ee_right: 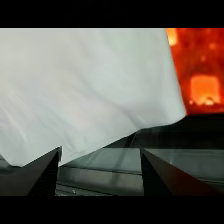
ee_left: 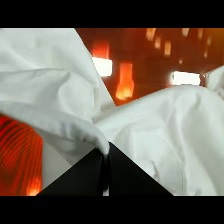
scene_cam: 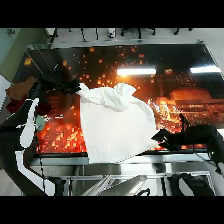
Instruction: Fold the shirts.
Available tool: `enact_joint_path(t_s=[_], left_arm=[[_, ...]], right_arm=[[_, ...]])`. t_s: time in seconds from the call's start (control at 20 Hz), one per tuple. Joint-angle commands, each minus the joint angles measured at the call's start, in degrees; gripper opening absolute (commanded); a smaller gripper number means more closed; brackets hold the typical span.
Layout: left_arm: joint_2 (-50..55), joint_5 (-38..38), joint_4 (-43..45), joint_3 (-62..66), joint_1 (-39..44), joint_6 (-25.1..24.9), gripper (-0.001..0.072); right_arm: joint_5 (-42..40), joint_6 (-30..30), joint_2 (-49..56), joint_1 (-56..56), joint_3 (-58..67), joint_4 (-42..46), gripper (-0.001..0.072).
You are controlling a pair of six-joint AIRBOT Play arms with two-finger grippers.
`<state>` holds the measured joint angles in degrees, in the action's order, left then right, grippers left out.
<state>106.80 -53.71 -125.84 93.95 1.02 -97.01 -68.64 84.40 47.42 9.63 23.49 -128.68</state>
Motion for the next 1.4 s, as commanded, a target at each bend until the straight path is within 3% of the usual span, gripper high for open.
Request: enact_joint_path(t_s=[0.0,0.05,0.35,0.55,0.6,0.8,1.0,1.25,1.3,1.35], left_arm=[[0.0,-0.8,-0.2,0.0,0.0,-0.1,0.0014],[0.0,-0.8,-0.2,0.0,0.0,-0.1,0.0014],[0.0,-0.9,-0.2,0.1,0.0,-0.1,0.0014],[0.0,-1.8,-0.2,0.0,0.0,-0.1,0.0014],[-0.1,-3.2,-0.1,0.0,-0.1,-0.1,0.0014],[-3.5,-15.6,4.0,-3.6,0.0,1.2,0.0014],[-16.1,-17.9,7.2,-22.9,1.1,4.1,0.0014],[-28.0,-16.6,7.1,-37.7,3.2,5.8,0.0013],[-28.9,-16.1,7.1,-38.2,3.5,6.0,0.0014],[-29.5,-15.6,7.1,-38.1,3.6,6.0,0.0014]], right_arm=[[8.5,0.0,-5.8,0.6,-13.5,-6.3,0.0528],[9.8,0.9,-5.4,0.6,-13.7,-6.4,0.0482],[20.4,3.4,-0.4,0.6,-13.6,-6.6,0.0477],[26.1,11.0,6.0,0.6,-7.5,-9.0,0.0048],[27.1,12.8,8.7,0.6,-4.3,-8.9,0.0021],[26.4,18.3,27.4,0.6,20.3,-8.9,0.0020],[12.4,18.9,46.1,-0.3,50.2,-8.9,0.0020],[10.5,18.9,48.4,-1.2,55.8,-8.4,0.0021],[9.9,18.9,48.4,-0.7,55.8,-8.5,0.0072],[9.1,18.9,48.3,-0.3,55.8,-8.5,0.0235]])
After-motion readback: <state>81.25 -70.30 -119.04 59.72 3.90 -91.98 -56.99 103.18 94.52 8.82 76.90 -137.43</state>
